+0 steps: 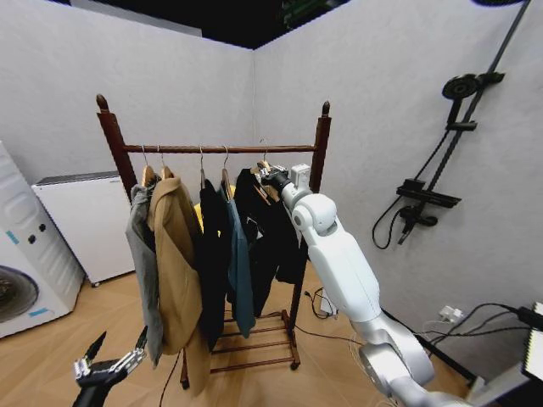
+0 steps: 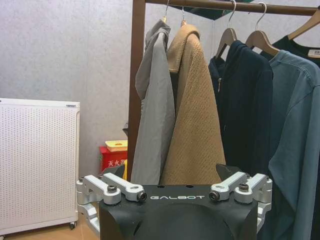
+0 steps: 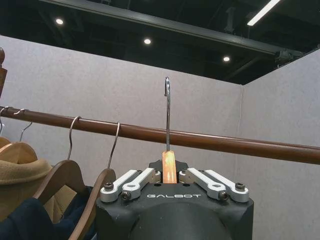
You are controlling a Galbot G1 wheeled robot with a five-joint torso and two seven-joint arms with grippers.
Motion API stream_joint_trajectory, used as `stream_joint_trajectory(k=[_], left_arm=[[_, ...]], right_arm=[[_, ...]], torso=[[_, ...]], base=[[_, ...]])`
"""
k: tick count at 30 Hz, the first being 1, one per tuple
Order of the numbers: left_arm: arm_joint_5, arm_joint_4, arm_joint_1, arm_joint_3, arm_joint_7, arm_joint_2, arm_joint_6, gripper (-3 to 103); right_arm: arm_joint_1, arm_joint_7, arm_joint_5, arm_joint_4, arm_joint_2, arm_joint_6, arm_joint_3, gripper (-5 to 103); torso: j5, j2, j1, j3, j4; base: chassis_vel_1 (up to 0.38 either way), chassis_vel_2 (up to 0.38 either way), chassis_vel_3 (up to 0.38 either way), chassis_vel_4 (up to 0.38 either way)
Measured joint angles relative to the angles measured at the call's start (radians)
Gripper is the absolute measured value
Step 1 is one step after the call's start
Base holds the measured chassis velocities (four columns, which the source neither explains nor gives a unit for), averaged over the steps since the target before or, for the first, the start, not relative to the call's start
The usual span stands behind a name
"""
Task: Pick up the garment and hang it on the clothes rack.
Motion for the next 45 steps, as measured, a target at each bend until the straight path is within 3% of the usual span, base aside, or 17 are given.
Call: stream_joint_trajectory(k=[16, 26, 45], left_arm=[[0.0, 0.0, 0.0, 0.0, 0.0, 0.0, 0.0, 100], [0.0, 0.0, 0.0, 0.0, 0.0, 0.0, 0.0, 100], [0.0, 0.0, 0.0, 0.0, 0.0, 0.0, 0.0, 100]], right_arm=[[0.013, -0.033, -0.039, -0.044, 0.016, 0.017, 0.004, 10], [0.046, -0.015, -0.068, -0.094, 0.038, 0.016, -0.008, 10], [0.138, 0.004, -0.064, -0.202, 0.053, -0.033, -0.043, 10]], torso=[[0.0003, -0.001, 0.002, 0.001, 0.0], [-0.0002, 0.0, -0.001, 0.0, 0.0004], [0.0, 0.0, 0.0, 0.0, -0.0001]], base=[[-0.112, 0.104, 0.105, -0.112], [0.02, 0.001, -0.022, 0.017], [0.007, 0.0, -0.002, 0.004]])
